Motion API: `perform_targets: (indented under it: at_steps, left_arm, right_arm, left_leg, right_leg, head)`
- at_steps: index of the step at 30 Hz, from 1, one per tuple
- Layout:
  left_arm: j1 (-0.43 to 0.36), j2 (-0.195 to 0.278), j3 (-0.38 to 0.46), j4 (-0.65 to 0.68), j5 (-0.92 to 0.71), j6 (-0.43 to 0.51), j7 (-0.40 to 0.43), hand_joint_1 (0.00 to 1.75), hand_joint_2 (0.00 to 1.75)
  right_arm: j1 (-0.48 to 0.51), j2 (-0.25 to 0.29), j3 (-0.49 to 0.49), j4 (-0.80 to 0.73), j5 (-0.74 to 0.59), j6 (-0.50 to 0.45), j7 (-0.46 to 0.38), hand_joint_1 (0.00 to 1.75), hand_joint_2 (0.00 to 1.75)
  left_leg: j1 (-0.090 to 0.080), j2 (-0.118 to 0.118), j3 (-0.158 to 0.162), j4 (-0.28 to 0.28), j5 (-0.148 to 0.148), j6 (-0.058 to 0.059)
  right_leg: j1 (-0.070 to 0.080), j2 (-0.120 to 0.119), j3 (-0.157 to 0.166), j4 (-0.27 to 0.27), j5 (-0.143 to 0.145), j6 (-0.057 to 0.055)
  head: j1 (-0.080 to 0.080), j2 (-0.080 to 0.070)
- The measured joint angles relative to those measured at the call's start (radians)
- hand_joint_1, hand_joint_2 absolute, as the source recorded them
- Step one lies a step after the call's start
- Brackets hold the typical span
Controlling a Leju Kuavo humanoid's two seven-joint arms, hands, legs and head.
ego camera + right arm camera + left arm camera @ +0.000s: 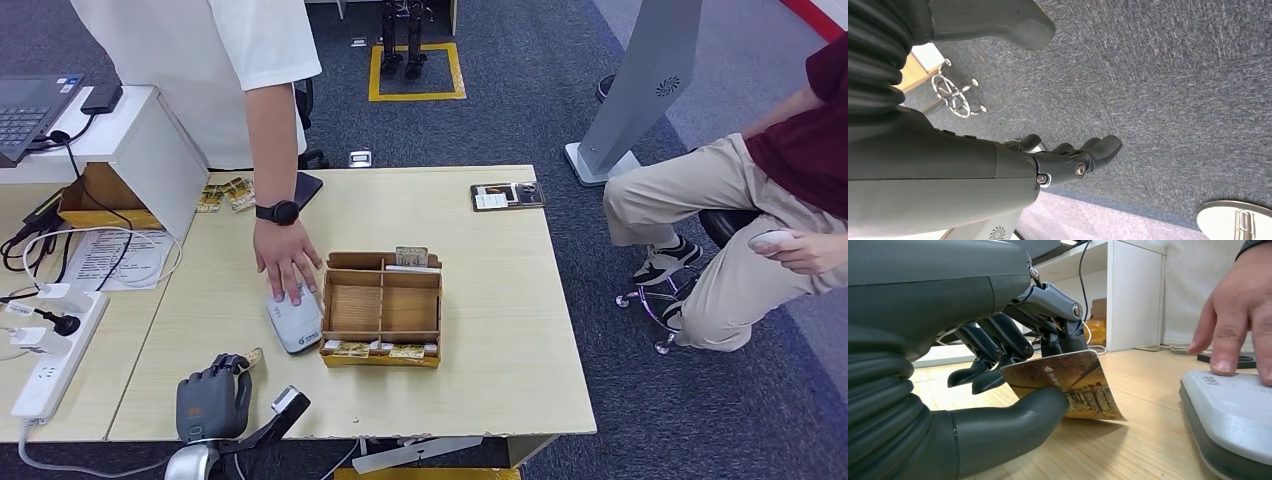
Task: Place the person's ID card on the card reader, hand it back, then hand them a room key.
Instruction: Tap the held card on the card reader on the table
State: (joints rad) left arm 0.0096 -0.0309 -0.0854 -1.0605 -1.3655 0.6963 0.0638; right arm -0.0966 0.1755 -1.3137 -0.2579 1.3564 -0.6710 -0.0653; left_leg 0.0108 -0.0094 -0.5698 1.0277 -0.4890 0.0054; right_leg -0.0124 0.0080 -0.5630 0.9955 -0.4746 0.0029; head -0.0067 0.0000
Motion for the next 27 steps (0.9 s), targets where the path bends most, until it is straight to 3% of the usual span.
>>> perform_targets:
  at_steps: [10, 13, 17, 22, 27]
  left_arm:
    - [0.0, 0.013, -0.021, -0.002, -0.004, 0.008, 0.03, 1.75, 1.75]
    - [0.013, -0.002, -0.007, -0.047, -0.023, 0.01, -0.002, 1.75, 1.75]
    - [0.038, -0.071, 0.083, -0.177, -0.023, 0.011, -0.136, 1.75, 1.75]
    - [0.042, -0.191, 0.219, -0.341, 0.058, 0.011, -0.327, 1.75, 1.75]
    - [0.043, -0.257, 0.307, -0.449, 0.115, 0.01, -0.386, 1.75, 1.75]
  right_arm:
    - [0.0, 0.0, 0.003, 0.0, -0.005, -0.002, -0.001, 0.0, 1.75]
    - [0.001, 0.0, 0.004, 0.0, -0.007, -0.005, 0.0, 0.0, 1.75]
    - [0.003, 0.0, 0.006, 0.0, -0.01, -0.012, 0.002, 0.0, 1.75]
    - [0.004, 0.0, 0.006, 0.0, -0.015, -0.015, 0.003, 0.0, 1.75]
    - [0.004, 0.0, 0.009, 0.0, -0.016, -0.016, 0.005, 0.0, 1.75]
  left_leg:
    - [0.0, 0.0, 0.0, 0.0, 0.0, 0.0]
    - [0.0, 0.0, 0.0, 0.0, 0.0, 0.0]
    - [0.0, -0.001, -0.001, 0.0, 0.001, 0.0]
    - [0.0, -0.001, -0.002, 0.0, 0.001, 0.0]
    - [0.0, -0.001, -0.001, 0.0, 0.001, 0.0]
  right_leg:
    - [0.0, 0.0, 0.0, 0.0, 0.0, 0.0]
    - [0.0, 0.0, 0.0, 0.0, 0.0, 0.0]
    - [0.0, -0.002, 0.0, 0.0, 0.0, 0.0]
    - [0.0, -0.001, -0.001, 0.0, 0.0, 0.0]
    - [0.0, -0.001, -0.001, 0.0, 0.0, 0.0]
  head:
    - [0.0, 0.0]
    - [0.0, 0.0]
    - [0.0, 0.0]
    - [0.0, 0.0]
    - [0.0, 0.0]
